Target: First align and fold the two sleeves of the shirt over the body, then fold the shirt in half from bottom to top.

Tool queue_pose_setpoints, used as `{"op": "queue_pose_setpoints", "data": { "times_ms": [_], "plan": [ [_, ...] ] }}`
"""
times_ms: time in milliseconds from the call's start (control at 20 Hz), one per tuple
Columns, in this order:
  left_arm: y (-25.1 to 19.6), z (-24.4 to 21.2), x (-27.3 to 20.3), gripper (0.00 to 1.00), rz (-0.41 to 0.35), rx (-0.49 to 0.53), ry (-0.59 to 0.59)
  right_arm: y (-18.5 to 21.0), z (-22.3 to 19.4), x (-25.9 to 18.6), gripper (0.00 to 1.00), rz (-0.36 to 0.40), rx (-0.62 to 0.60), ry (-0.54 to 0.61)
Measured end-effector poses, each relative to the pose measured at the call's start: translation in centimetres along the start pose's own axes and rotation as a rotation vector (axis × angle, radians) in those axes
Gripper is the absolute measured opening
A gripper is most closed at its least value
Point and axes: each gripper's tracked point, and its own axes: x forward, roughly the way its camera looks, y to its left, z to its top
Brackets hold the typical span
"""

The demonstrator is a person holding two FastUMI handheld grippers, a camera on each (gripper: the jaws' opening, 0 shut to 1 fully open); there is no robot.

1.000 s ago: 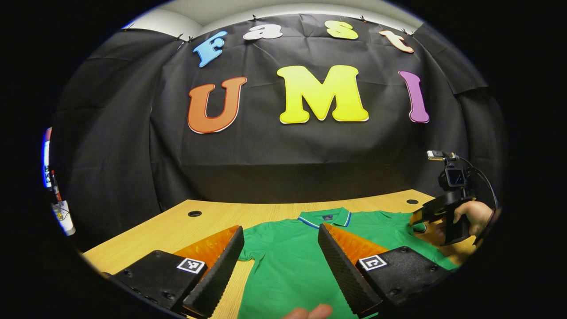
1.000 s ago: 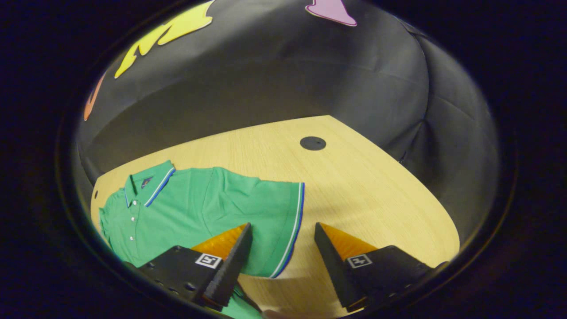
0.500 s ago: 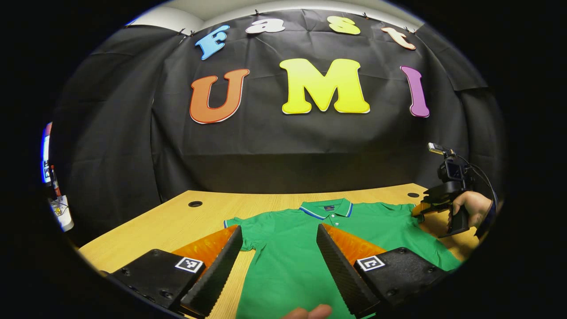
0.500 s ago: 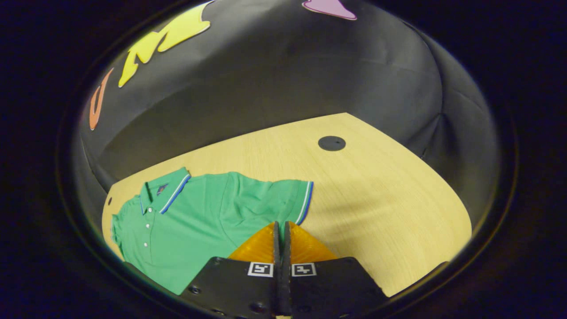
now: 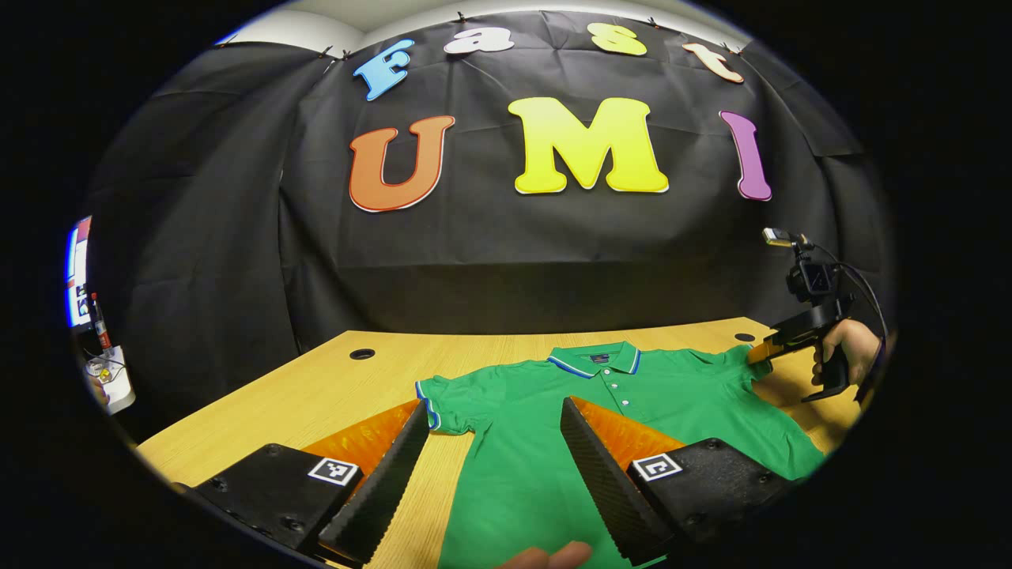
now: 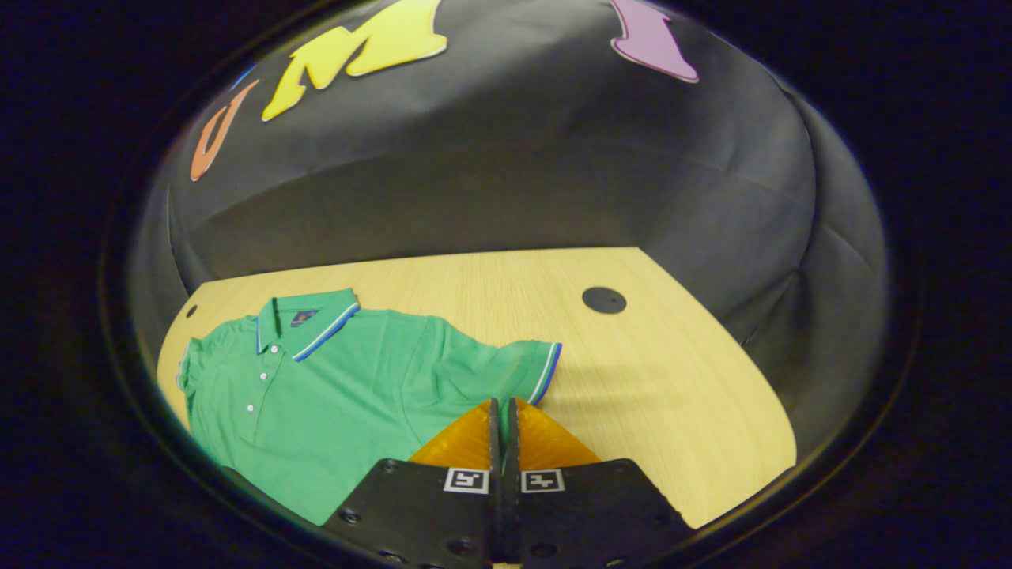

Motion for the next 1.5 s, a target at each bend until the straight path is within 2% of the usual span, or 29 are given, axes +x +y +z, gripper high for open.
{"op": "queue_pose_setpoints", "data": {
  "times_ms": [350,550,600,650,700,800,900,1000,1150,1250,1350,1500],
  "plan": [
    [1.8,-0.9,-0.4,1.0,0.042,-0.003,0.021,4.6,3.9,-2.1,0.0,0.0,-0.22,-0.153],
    [3.3,-1.6,-1.0,1.0,0.084,-0.005,0.037,11.3,3.2,-2.9,0.0,0.133,-0.254,-0.161],
    [4.1,-1.5,-1.2,1.0,0.106,-0.007,0.028,13.3,3.4,-3.8,0.07,0.193,-0.252,-0.172],
    [4.4,-1.5,-1.3,1.0,0.112,-0.007,0.027,14.3,4.0,-4.7,0.2,0.226,-0.232,-0.198],
    [4.6,-1.7,-1.5,1.0,0.118,-0.002,0.03,14.7,4.7,-5.4,0.46,0.244,-0.205,-0.232],
    [5.6,-2.0,-1.7,1.0,0.142,0.007,0.039,13.9,6.5,-6.9,0.98,0.22,-0.16,-0.294],
    [6.3,-2.1,-1.7,1.0,0.162,0.008,0.045,12.8,7.5,-8.5,0.95,0.201,-0.132,-0.321],
    [6.9,-1.8,-1.9,1.0,0.182,-0.043,0.048,11.6,8.4,-10.3,0.95,0.195,-0.102,-0.34],
    [6.6,-0.9,-1.9,1.0,0.155,-0.109,0.052,9.5,9.4,-13.6,0.95,0.198,-0.058,-0.376],
    [7.6,0.2,-2.0,1.0,0.188,-0.11,0.031,7.9,9.8,-16.0,0.95,0.198,-0.048,-0.414],
    [8.3,1.7,-2.2,1.0,0.221,-0.119,-0.016,5.8,10.1,-18.1,0.95,0.166,-0.057,-0.464],
    [9.2,3.3,-2.7,1.0,0.263,-0.084,-0.052,3.5,9.0,-20.5,0.95,0.138,-0.089,-0.494]
  ]
}}
